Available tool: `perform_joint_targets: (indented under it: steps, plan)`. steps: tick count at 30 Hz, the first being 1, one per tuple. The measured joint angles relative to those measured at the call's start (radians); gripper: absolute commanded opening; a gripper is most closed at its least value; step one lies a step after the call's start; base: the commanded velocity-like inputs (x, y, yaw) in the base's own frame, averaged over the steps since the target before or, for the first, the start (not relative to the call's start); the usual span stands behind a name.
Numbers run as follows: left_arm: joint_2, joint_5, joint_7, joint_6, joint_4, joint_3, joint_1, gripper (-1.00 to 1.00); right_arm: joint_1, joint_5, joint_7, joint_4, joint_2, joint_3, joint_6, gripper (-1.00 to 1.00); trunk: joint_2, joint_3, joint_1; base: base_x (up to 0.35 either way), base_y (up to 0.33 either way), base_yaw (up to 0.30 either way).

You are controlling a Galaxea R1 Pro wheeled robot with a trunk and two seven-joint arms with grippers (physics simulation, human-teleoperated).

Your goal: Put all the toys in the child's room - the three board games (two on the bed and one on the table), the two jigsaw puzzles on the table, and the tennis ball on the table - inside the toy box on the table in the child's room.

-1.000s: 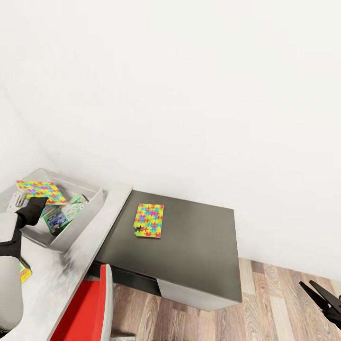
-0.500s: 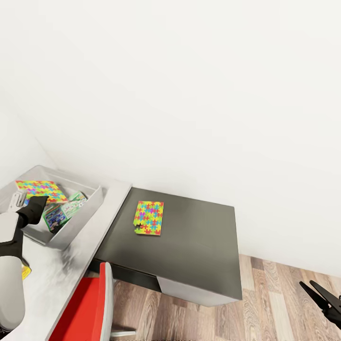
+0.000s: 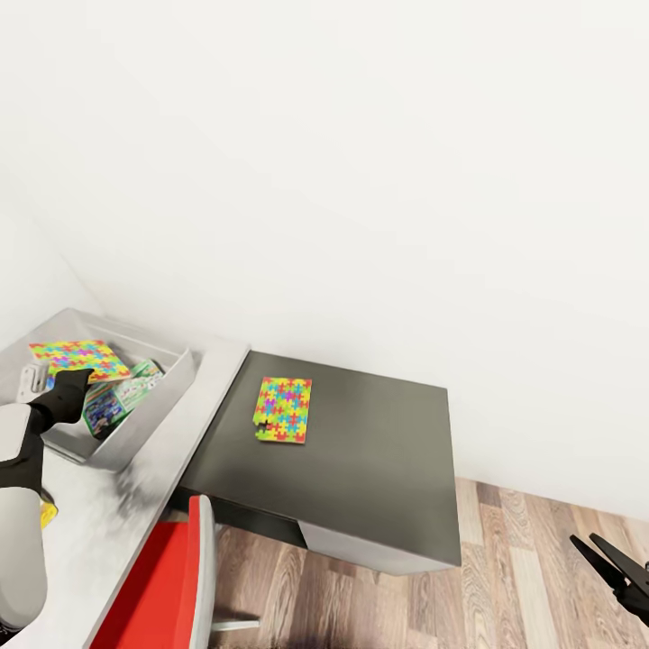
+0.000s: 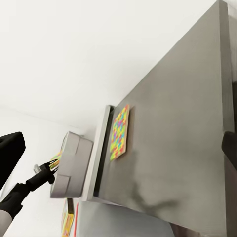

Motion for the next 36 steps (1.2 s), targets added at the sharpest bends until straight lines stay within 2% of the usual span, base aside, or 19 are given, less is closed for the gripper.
perform_joint_targets:
  steps: [5, 9, 30, 36]
  plan:
    - [0.0, 0.0, 0.004, -0.05, 0.0, 0.0, 0.0, -1.0, 0.0, -0.001, 0.0, 0.0, 0.0, 0.0, 0.0, 1.0, 0.0, -0.008, 0.0, 0.0, 0.0, 0.0]
    - [0.001, 0.0, 0.01, -0.065, 0.0, -0.001, 0.0, -1.0, 0.0, -0.001, 0.0, 0.0, 0.0, 0.0, 0.0, 1.0, 0.0, -0.015, 0.0, 0.0, 0.0, 0.0]
    - [0.001, 0.005, 0.012, -0.063, -0.005, 0.0, -0.001, -1.0, 0.0, -0.001, 0.002, 0.0, 0.0, 0.0, 0.0, 1.0, 0.0, -0.049, 0.0, 0.0, 0.0, 0.0]
    - [0.001, 0.005, 0.013, -0.059, -0.009, 0.0, -0.017, -1.0, 0.0, -0.001, 0.002, 0.0, 0.0, 0.0, 0.0, 1.0, 0.0, -0.059, 0.0, 0.0, 0.0, 0.0]
